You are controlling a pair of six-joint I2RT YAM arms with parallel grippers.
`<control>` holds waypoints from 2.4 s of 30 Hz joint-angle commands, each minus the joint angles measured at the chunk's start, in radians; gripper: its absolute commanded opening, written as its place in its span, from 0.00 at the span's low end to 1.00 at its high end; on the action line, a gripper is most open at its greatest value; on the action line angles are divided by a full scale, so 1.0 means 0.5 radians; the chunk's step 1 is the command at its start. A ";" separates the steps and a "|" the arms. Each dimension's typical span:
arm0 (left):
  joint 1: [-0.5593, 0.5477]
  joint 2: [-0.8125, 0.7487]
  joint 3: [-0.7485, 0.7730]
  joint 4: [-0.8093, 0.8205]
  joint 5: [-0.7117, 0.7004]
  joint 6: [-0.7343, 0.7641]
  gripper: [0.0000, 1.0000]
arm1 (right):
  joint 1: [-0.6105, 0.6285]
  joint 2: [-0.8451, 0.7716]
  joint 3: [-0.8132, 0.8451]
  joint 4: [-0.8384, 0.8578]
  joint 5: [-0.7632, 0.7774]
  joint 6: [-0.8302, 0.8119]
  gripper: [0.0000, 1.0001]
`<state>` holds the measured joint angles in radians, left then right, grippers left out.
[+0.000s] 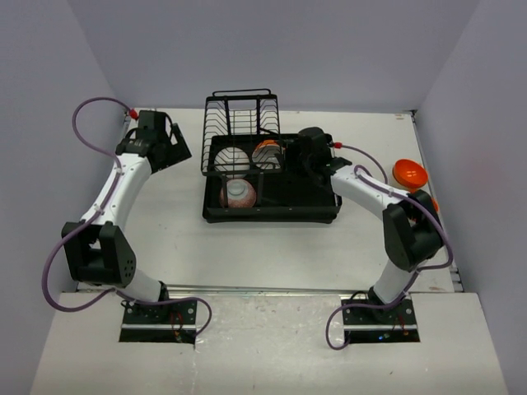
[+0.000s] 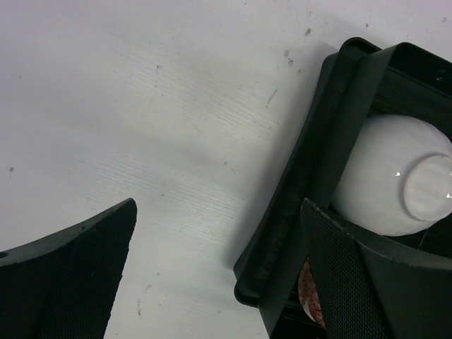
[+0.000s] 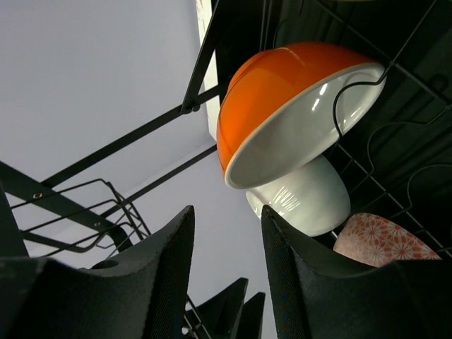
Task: Unload the bowls from the dish rack
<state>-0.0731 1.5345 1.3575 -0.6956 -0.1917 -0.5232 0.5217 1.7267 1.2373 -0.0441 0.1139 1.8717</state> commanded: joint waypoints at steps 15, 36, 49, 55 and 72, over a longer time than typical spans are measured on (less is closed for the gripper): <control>0.014 -0.240 -0.104 -0.011 -0.077 0.062 0.98 | 0.009 0.458 0.394 0.073 0.205 -0.019 0.34; 0.014 -0.170 -0.208 0.188 0.156 0.006 0.98 | 0.018 0.145 -0.385 1.547 -0.031 -0.457 0.00; 0.020 -0.173 -0.211 0.176 0.147 0.055 0.98 | 0.037 0.112 -0.394 1.963 -0.170 -0.525 0.00; 0.033 -0.170 -0.196 0.179 0.166 0.062 0.98 | -0.025 -0.106 -0.575 1.788 -0.145 -0.669 0.00; 0.079 -0.053 -0.034 0.078 0.157 0.114 0.98 | -0.957 -1.251 -0.389 -0.330 -0.394 -1.939 0.00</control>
<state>-0.0441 1.4971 1.2823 -0.6468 -0.1207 -0.5011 0.0994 1.1568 0.8864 0.1474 -0.0994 1.1477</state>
